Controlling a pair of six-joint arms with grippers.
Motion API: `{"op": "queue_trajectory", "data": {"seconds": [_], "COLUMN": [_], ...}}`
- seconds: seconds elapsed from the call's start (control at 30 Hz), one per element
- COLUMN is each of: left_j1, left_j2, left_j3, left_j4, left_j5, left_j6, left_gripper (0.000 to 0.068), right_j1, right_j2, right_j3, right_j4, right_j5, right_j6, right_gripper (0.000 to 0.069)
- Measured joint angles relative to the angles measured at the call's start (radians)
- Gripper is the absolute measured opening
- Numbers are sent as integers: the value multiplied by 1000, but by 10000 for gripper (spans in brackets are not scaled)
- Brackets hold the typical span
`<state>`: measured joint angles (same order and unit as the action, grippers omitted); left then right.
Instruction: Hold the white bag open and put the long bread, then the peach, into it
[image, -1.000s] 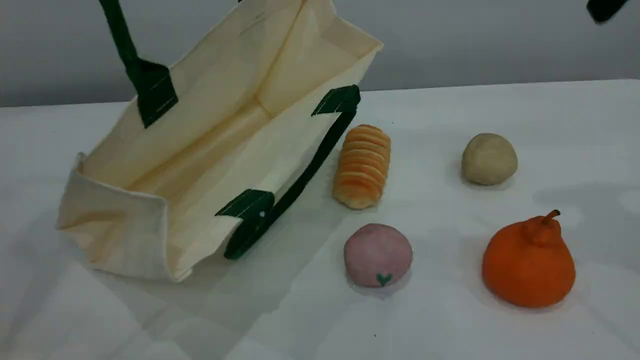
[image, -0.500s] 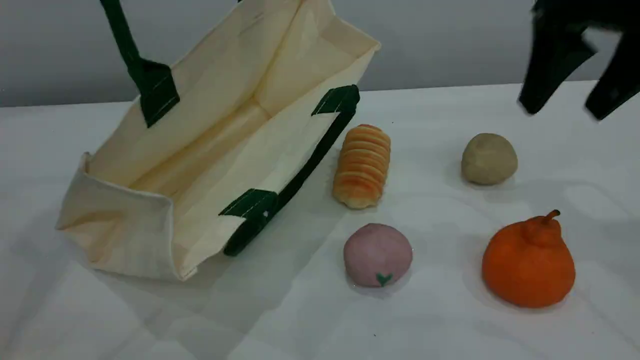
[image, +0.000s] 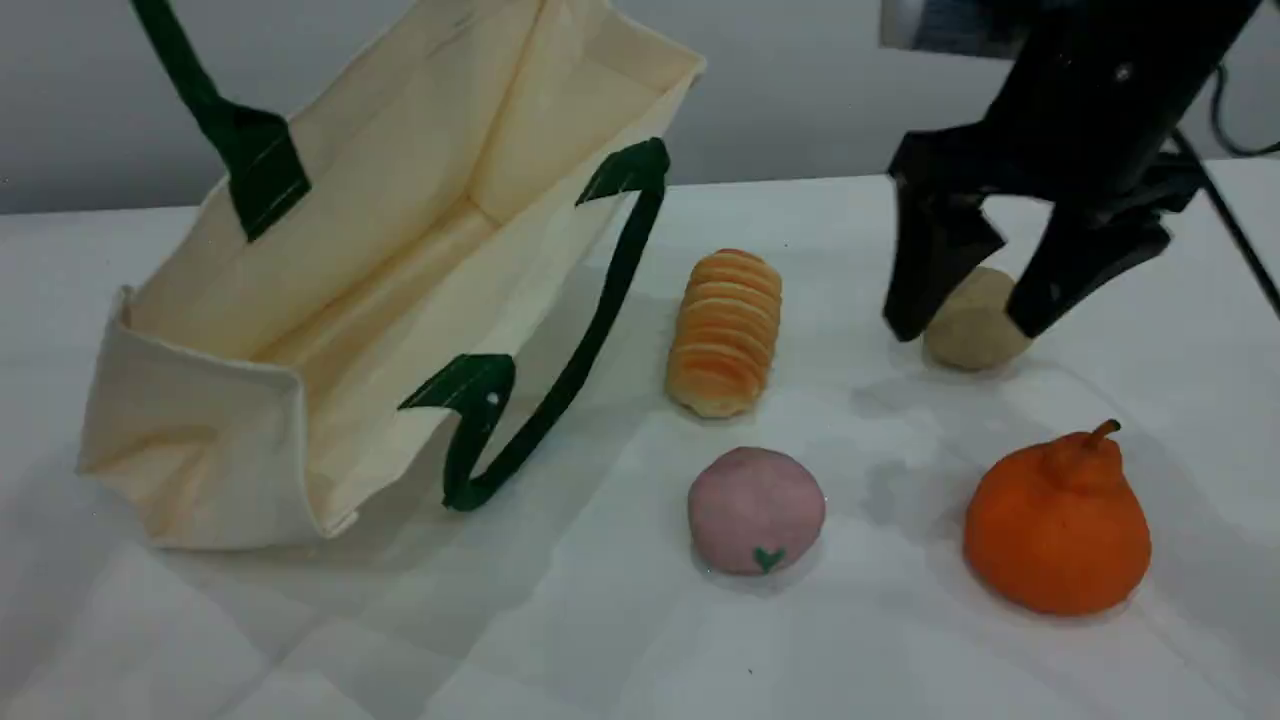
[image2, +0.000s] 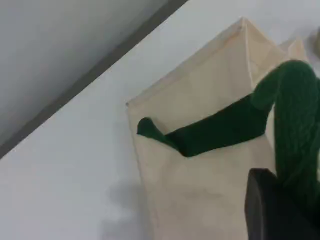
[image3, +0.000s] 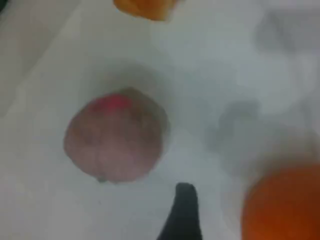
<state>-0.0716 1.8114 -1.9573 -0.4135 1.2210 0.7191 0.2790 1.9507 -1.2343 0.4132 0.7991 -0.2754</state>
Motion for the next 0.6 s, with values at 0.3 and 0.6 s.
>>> {"op": "queue_trajectory", "data": {"seconds": [0.3,0.6], "left_j1": [0,0], "left_j2": [0,0], "left_j3": [0,0], "left_j4": [0,-4], "left_j5": [1,1], "left_j6": [0,-25], "left_gripper": [82,82], "right_j1": [20,48], "right_j2": [50,111], "right_j3": [0,-53], "right_j4": [84,246], "right_j5": [-147,-262], "right_j6": [-24,-139], "right_gripper": [589,589]}}
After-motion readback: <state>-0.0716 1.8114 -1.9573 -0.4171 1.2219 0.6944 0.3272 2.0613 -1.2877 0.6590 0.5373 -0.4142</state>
